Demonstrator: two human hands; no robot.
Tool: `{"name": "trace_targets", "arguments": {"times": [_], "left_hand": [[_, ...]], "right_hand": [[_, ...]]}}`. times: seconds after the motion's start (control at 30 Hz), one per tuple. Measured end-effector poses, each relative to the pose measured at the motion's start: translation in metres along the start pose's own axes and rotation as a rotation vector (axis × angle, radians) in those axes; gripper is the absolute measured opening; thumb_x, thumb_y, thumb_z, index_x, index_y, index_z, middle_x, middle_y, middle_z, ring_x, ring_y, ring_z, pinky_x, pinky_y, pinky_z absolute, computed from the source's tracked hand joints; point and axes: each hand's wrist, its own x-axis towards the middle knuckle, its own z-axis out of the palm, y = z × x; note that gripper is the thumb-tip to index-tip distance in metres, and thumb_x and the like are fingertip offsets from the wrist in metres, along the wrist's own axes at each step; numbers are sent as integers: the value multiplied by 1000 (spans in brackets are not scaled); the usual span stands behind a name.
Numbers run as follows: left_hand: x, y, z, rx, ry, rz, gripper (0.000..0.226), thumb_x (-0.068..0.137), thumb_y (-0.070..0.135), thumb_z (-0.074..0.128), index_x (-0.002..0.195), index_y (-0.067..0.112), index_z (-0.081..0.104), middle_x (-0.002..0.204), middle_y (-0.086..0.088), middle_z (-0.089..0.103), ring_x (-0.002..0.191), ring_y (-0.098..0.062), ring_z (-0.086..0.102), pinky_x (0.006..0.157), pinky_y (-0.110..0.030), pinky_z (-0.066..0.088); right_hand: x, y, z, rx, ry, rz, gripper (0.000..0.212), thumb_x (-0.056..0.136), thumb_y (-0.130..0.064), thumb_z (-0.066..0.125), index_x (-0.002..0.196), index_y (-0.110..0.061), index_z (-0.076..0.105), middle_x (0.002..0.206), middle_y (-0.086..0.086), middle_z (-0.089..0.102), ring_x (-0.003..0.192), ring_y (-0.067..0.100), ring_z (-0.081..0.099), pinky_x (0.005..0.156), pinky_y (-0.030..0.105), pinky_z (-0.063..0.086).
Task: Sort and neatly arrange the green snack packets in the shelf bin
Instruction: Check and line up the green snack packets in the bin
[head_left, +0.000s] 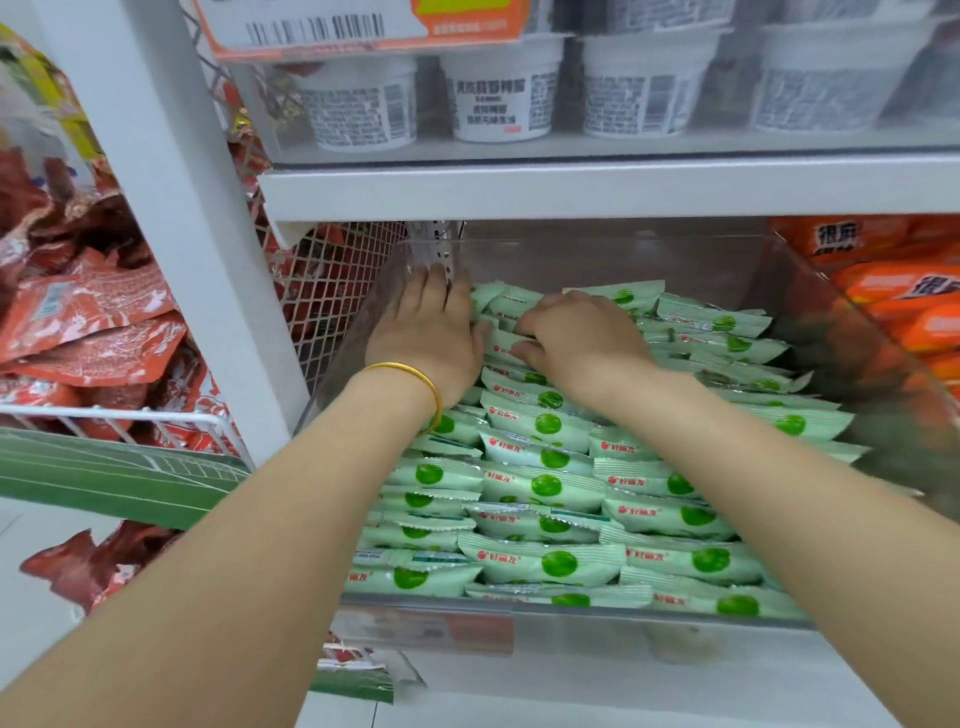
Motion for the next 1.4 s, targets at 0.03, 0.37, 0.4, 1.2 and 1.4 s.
{"name": "trace_targets", "arguments": {"times": [0.03,0.37,0.4,1.2,1.4], "left_hand": [[0,-1,1,9,-58,-14,59,100,41,15,149,15,-7,158,-7,-10,145,-20,-12,118,-37,0],[-2,3,-7,-27,-287,-126,57,101,41,11,150,17,-4,158,-9,-9,145,-26,-5,116,-40,4],[0,5,-8,-25,-251,-133,57,101,40,11,150,16,-3,158,-9,-10,145,-26,-5,116,-41,6],[-25,14,1,-137,-232,-40,53,100,31,10,151,15,3,158,-5,-9,145,-17,-7,117,-35,-5],[-53,18,-24,-190,-148,-15,60,96,36,11,148,7,19,157,-13,9,145,-25,8,117,-42,11]], "right_hand": [[1,0,0,9,-7,1,29,99,-35,41,102,-14,61,117,8,57,113,28,49,84,29,34],[-5,5,-4,80,-59,20,25,99,-25,45,78,-11,49,98,11,58,96,31,57,69,28,35],[-6,5,-4,88,-58,23,26,99,-25,44,77,-11,49,95,11,57,95,31,57,69,28,35],[-72,12,-28,283,228,45,26,90,-10,51,109,-15,68,116,6,63,112,25,54,93,38,44],[-132,11,-38,399,380,32,22,90,-9,57,105,-16,71,108,1,67,105,18,59,93,29,42]]}}
